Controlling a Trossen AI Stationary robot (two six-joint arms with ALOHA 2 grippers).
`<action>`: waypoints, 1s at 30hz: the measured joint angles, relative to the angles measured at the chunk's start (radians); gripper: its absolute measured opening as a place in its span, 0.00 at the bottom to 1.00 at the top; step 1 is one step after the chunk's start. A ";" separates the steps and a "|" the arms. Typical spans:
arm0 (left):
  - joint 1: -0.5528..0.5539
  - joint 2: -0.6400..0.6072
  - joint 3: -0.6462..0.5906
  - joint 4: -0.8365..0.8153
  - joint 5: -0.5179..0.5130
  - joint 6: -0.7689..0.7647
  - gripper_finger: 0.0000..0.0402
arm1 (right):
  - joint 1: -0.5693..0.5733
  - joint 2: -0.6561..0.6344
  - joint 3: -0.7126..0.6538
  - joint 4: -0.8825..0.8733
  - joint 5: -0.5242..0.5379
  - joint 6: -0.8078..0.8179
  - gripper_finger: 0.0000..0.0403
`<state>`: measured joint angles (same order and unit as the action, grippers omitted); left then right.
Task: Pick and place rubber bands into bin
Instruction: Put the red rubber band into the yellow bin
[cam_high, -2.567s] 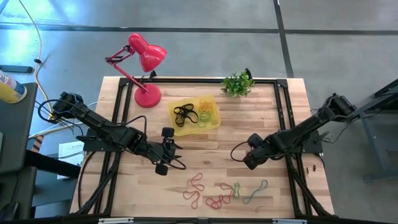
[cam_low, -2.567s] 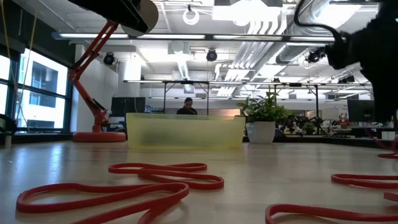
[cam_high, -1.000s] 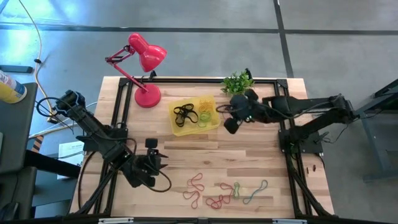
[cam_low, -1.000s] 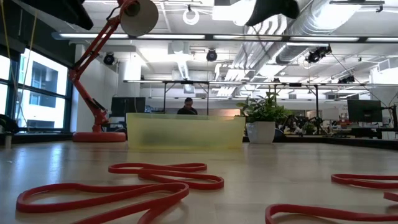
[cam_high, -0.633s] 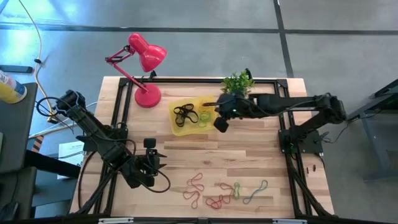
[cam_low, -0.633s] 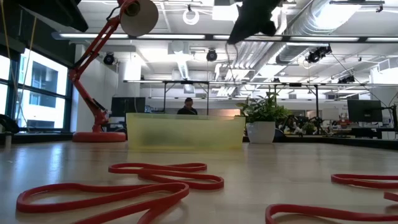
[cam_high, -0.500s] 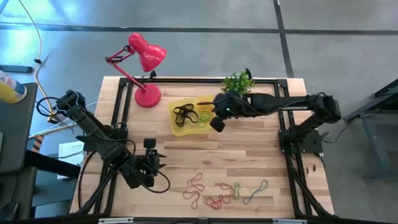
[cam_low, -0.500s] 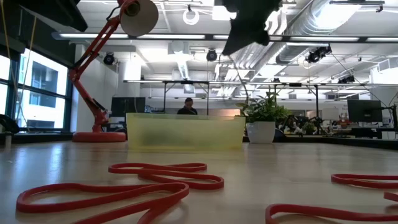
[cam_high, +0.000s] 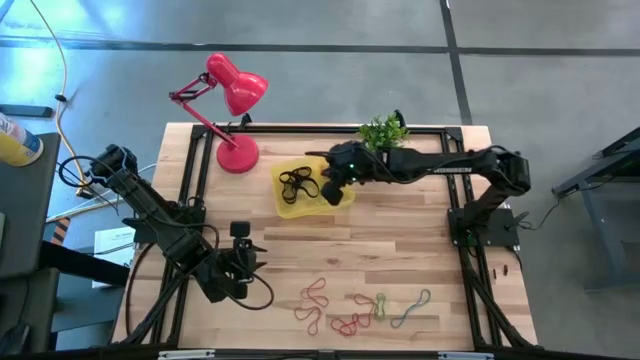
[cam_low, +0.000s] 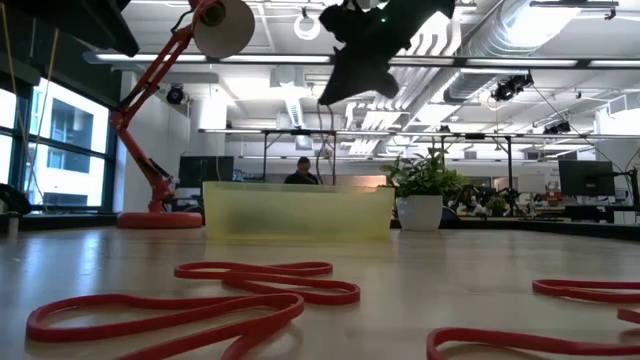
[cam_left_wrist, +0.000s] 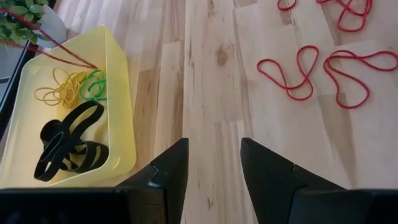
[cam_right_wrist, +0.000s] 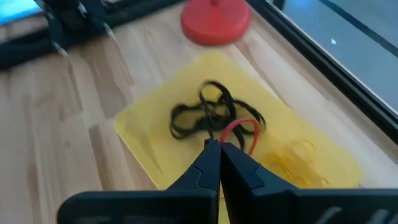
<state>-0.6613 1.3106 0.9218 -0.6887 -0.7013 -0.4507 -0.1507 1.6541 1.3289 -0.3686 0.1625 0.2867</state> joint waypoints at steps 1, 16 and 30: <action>0.000 0.000 0.000 -0.001 0.000 0.000 0.34 | -0.002 0.005 0.000 0.025 -0.013 0.001 0.00; 0.000 0.000 0.000 -0.001 -0.018 -0.003 0.34 | -0.006 0.151 0.000 0.219 -0.153 0.079 0.00; 0.000 0.000 0.000 -0.002 -0.025 -0.002 0.34 | 0.003 0.219 0.000 0.231 -0.235 0.148 0.01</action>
<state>-0.6613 1.3106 0.9218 -0.6907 -0.7262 -0.4530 -0.1477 1.8729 1.3286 -0.1378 -0.0728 0.4343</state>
